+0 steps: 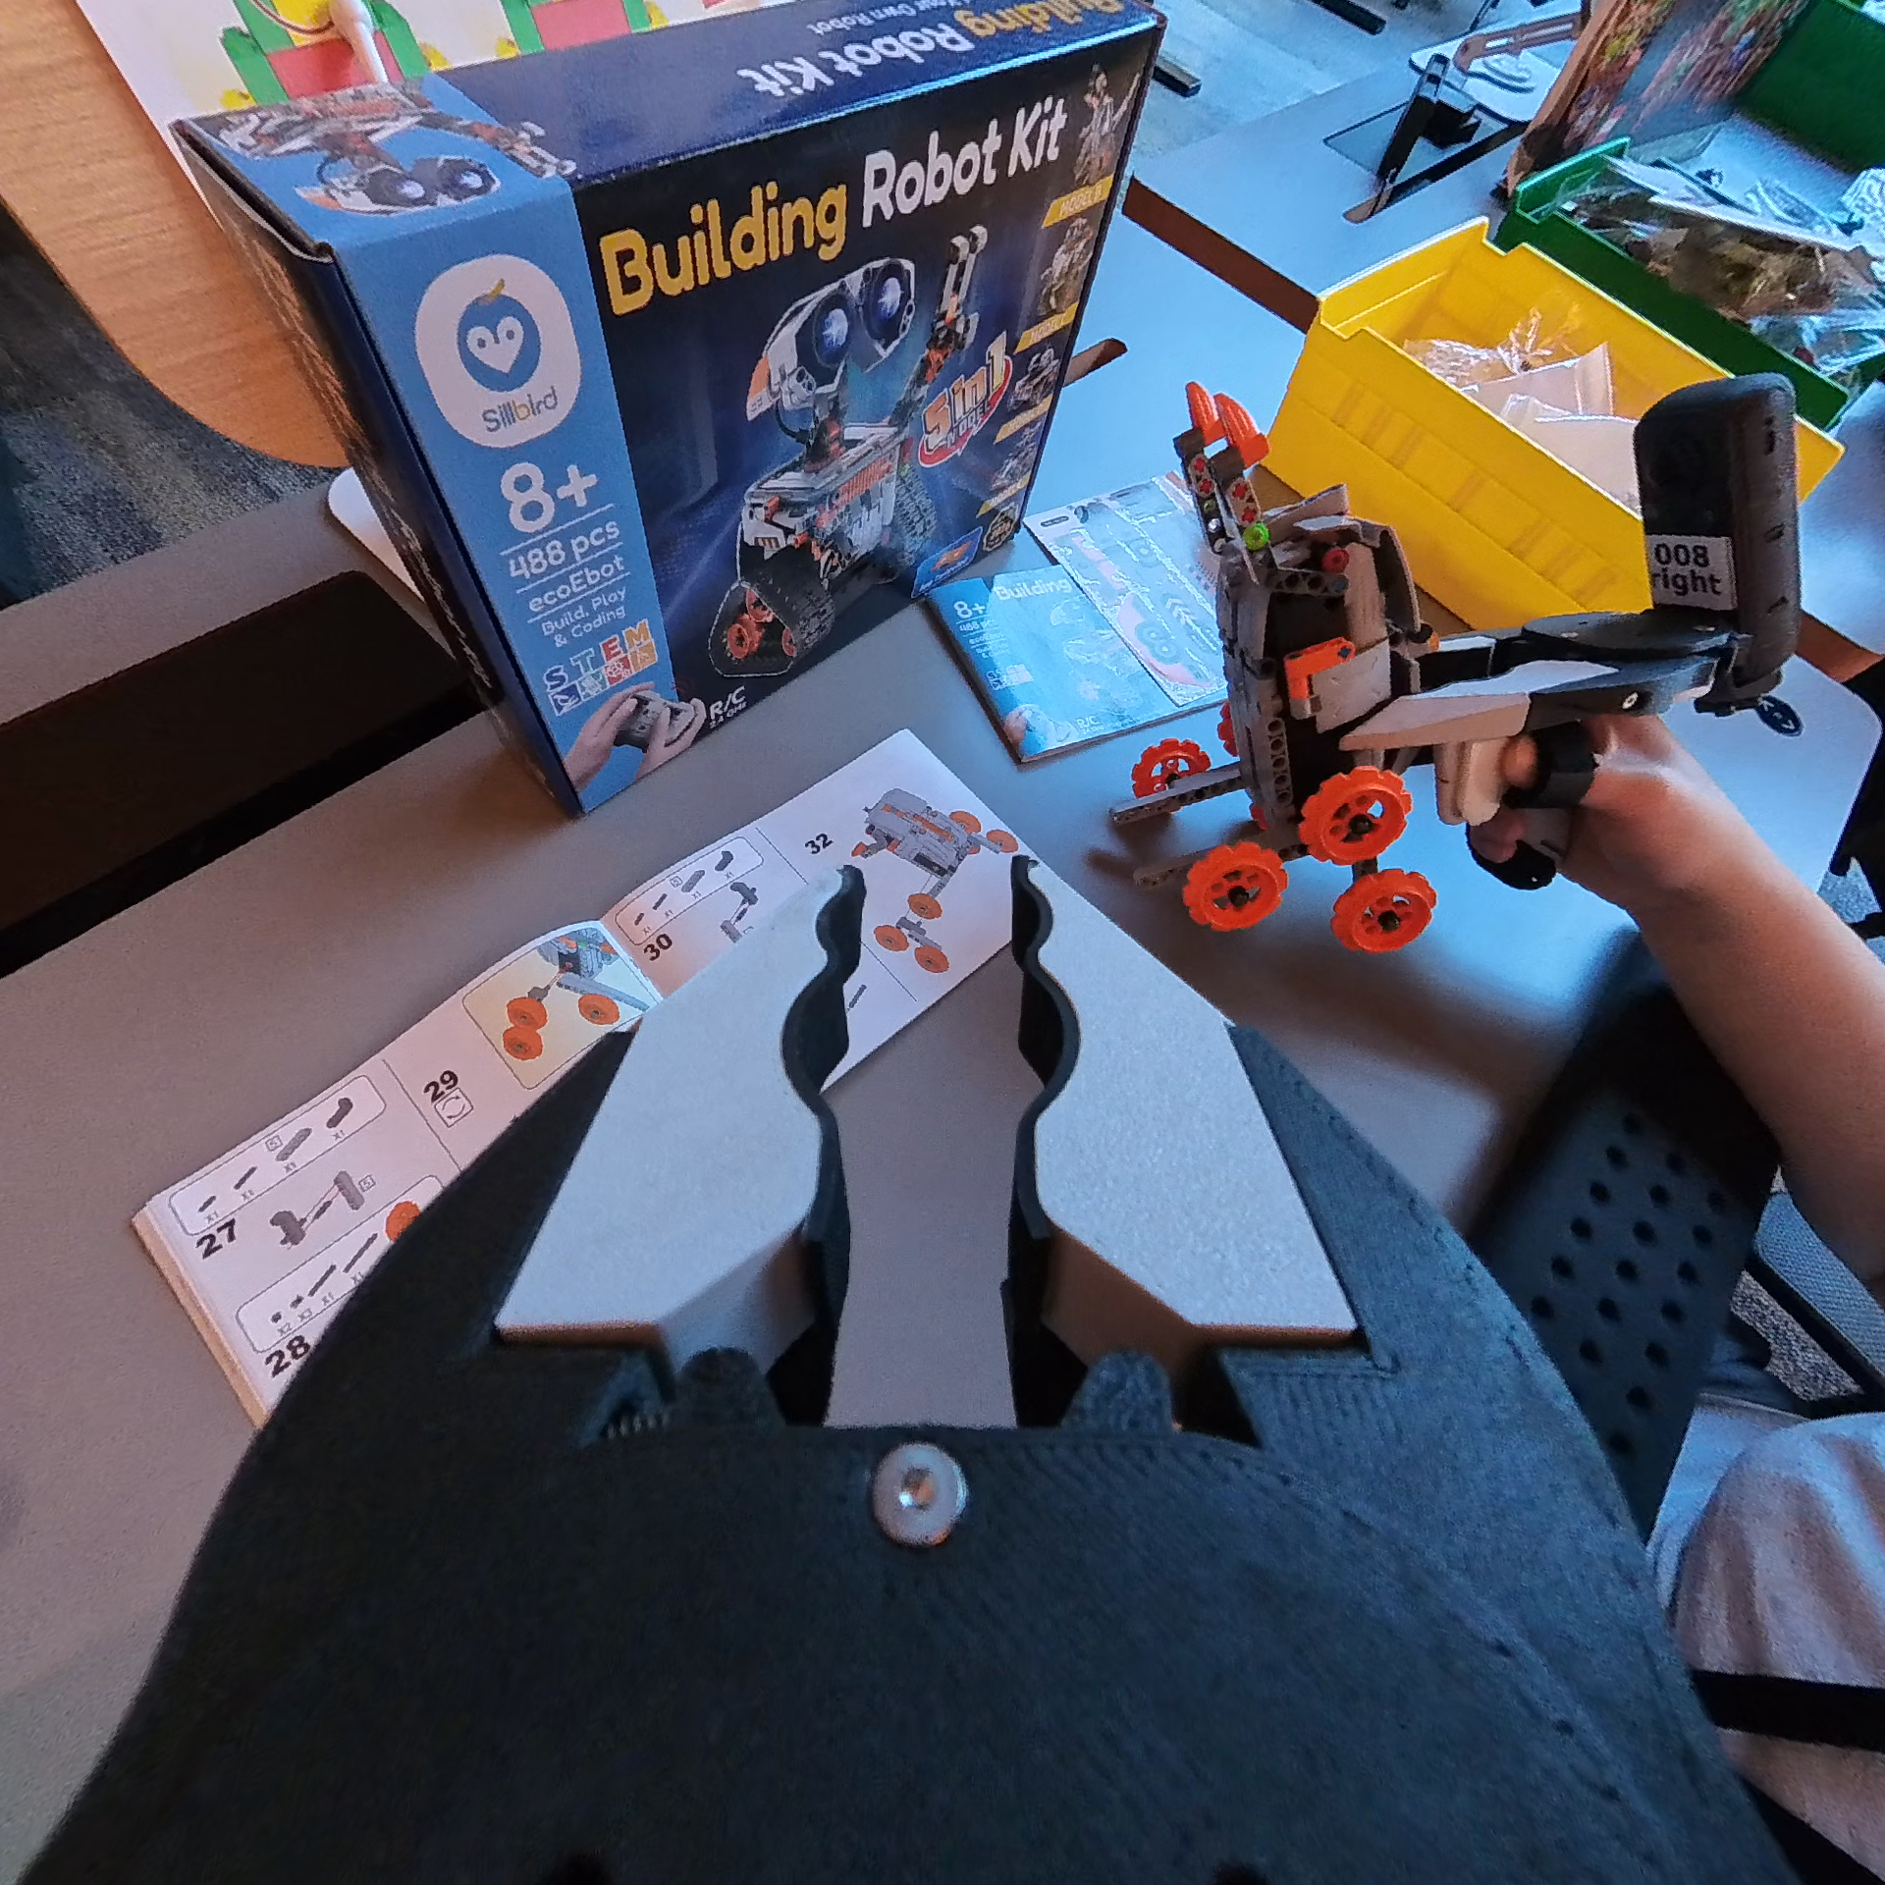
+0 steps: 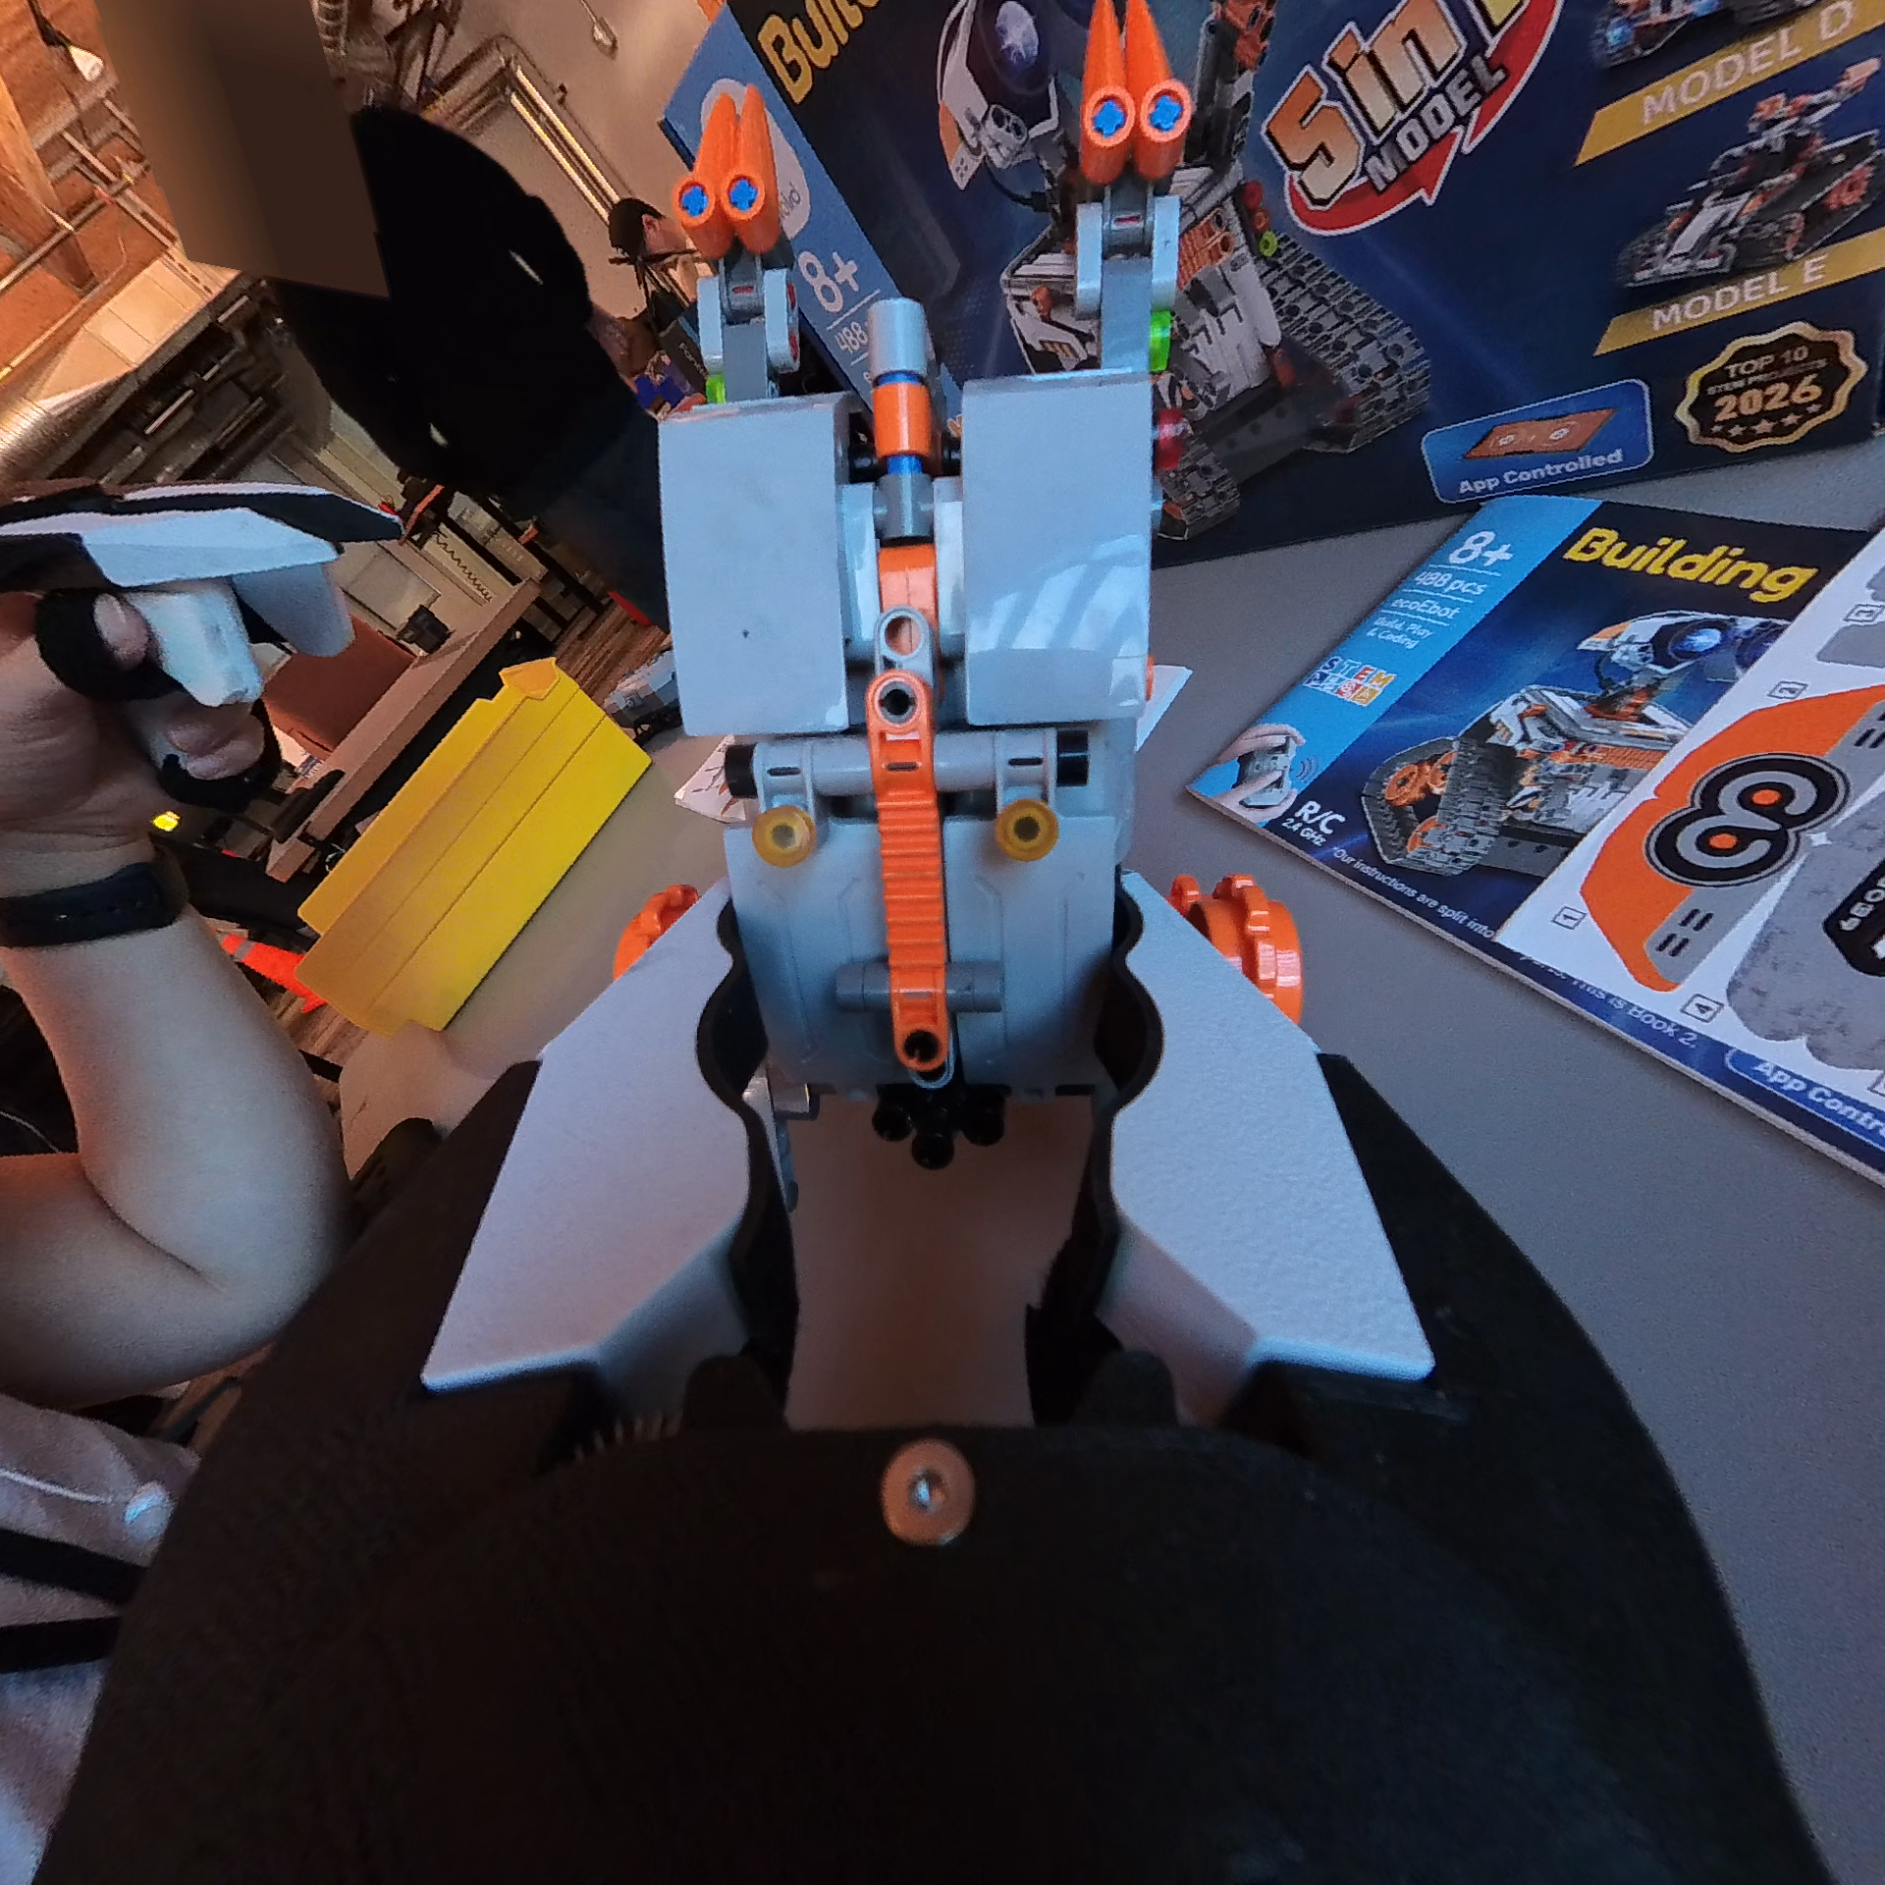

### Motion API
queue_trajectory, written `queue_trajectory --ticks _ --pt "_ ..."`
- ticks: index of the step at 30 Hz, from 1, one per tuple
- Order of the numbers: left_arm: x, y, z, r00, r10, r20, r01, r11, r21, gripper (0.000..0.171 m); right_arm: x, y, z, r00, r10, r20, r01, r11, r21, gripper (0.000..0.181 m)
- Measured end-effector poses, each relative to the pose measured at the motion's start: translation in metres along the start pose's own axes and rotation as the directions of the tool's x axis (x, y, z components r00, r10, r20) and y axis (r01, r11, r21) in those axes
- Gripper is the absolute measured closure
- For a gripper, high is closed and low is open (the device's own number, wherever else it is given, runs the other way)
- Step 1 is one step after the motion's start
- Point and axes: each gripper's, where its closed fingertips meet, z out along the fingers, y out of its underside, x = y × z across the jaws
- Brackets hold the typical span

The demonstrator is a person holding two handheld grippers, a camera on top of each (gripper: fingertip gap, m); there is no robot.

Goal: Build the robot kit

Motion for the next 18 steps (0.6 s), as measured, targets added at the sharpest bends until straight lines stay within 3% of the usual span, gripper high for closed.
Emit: queue_trajectory --ticks 18 --pt "0.0006 0.002 0.0037 1.0 0.002 -0.002 -0.002 1.0 -0.013 0.144 -0.001 0.0008 0.0 1.0 -0.008 -0.003 0.008 1.0 -0.006 0.117"
